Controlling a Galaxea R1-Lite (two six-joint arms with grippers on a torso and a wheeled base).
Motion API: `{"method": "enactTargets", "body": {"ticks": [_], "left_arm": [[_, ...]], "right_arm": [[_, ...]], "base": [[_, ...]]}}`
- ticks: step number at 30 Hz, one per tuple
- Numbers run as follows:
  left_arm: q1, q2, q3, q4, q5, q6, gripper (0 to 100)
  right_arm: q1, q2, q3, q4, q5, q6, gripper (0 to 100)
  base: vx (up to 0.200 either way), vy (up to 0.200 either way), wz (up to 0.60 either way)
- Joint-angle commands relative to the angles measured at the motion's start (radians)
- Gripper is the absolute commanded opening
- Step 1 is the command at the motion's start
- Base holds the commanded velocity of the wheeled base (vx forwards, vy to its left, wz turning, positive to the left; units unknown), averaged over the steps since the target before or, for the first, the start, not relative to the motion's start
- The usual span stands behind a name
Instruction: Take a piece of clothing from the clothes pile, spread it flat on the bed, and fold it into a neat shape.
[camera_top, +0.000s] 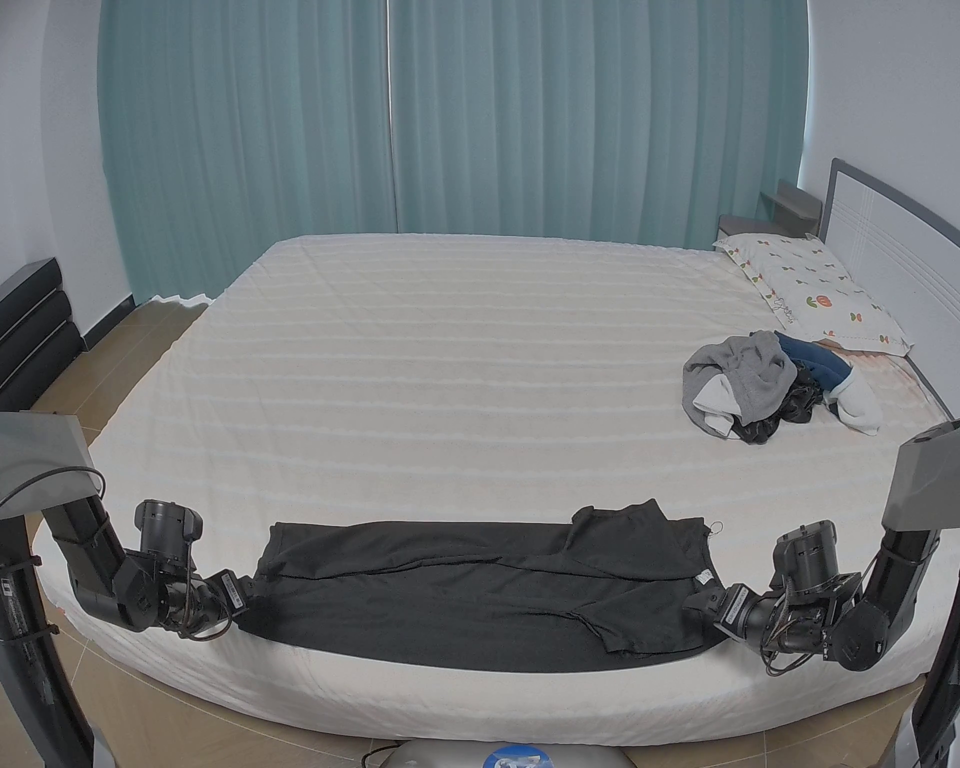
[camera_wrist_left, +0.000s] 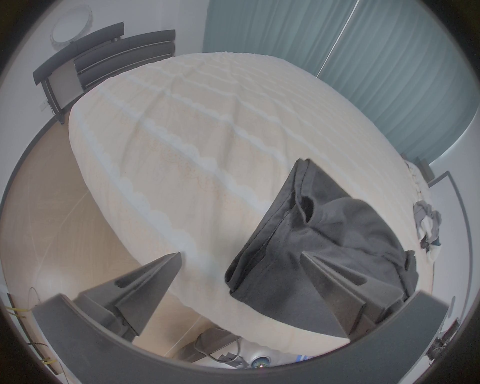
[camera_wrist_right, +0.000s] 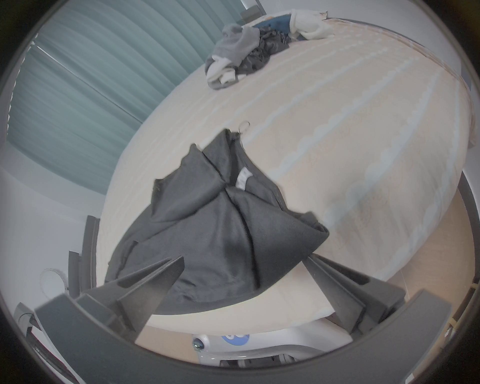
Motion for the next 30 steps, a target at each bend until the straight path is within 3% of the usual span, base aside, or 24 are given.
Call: {"method": "enactTargets", "body": {"ticks": [1,4,6,11,19,29,30], "left_arm": [[0.048,-0.079,-0.033,0.011,-0.054,-0.016,100],[0.052,-0.090,-0.059,0.011,-0.085,-0.062,100],[0.043,-0.087,-0.093,0.011,-0.102,-0.141,100],[-0.027,-0.040,-0.209,0.040,-0.125,-0.267,100],[-0.096,0.010,-0.269,0.145,-0.123,-0.267,100],[-0.107,0.067,-0.294,0.143,-0.102,-0.270,100],[-0.104,0.068,-0.297,0.143,-0.096,-0.270,0]], "right_arm": [[-0.043,-0.131,0.001,0.002,0.007,0.001,100],[-0.063,-0.143,-0.008,0.005,0.022,0.001,100],[-0.067,-0.137,-0.014,0.002,0.030,0.001,100],[-0.066,-0.126,-0.040,0.005,0.031,0.001,100],[-0.070,-0.122,-0.043,0.003,0.031,0.001,100],[-0.075,-0.094,-0.053,-0.004,0.034,0.003,100],[-0.073,-0.094,-0.053,-0.004,0.039,0.003,100]], "base": [[0.000,0.000,0.00],[0.000,0.000,0.00],[0.000,0.000,0.00],[0.000,0.000,0.00],[0.000,0.000,0.00],[0.000,0.000,0.00],[0.000,0.000,0.00]]}}
